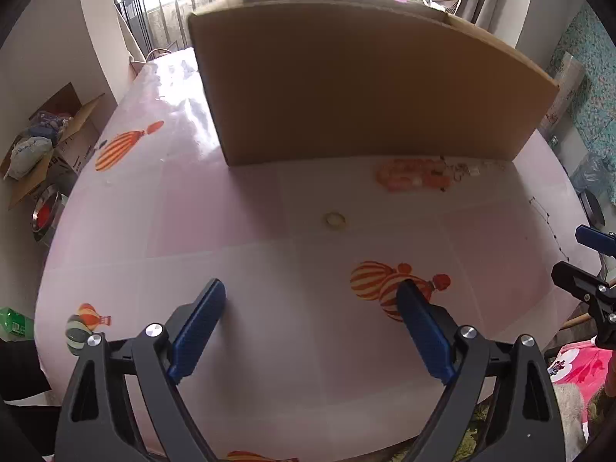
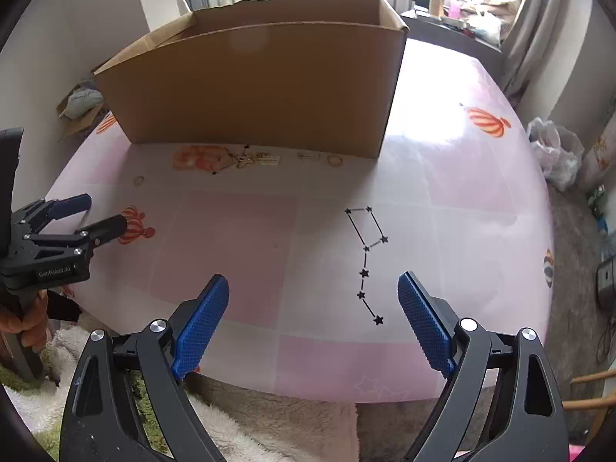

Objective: Organize jewelry
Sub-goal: 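Withdraw both tools from the box back over the table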

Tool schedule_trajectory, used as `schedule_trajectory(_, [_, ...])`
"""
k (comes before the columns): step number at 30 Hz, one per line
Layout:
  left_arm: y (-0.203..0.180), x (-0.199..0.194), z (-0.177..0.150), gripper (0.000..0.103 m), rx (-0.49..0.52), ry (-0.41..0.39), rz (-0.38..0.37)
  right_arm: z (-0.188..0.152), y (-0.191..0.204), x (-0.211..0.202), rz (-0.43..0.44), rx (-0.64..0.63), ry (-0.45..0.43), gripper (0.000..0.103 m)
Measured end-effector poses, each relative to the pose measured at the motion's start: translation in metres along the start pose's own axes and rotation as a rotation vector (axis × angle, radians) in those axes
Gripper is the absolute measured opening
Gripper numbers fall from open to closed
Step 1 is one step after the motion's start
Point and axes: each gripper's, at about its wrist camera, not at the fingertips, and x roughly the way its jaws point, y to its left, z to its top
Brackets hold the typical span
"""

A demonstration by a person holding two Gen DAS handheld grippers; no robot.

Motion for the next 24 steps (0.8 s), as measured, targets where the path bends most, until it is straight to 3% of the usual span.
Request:
schedule_trajectory(7, [-0.008,0.009,0.003,0.097,0.020,-0.029,0.012,0.004,-0.003,0.020,-0.050,0.014,0.002,0.086])
schedule_trajectory(13, [-0.007,0.008,-0.001,0.098,-0.001,-0.057,0.024,0.013,0.000,0.029,-0.060,0.021,-0.009,0.095])
schedule_trajectory(24, [-0.008,0.006,-0.005,0.099,0.004,-0.065,0.024,-0.001,-0.002,0.029,-0.068,0.052,-0.035,0.095])
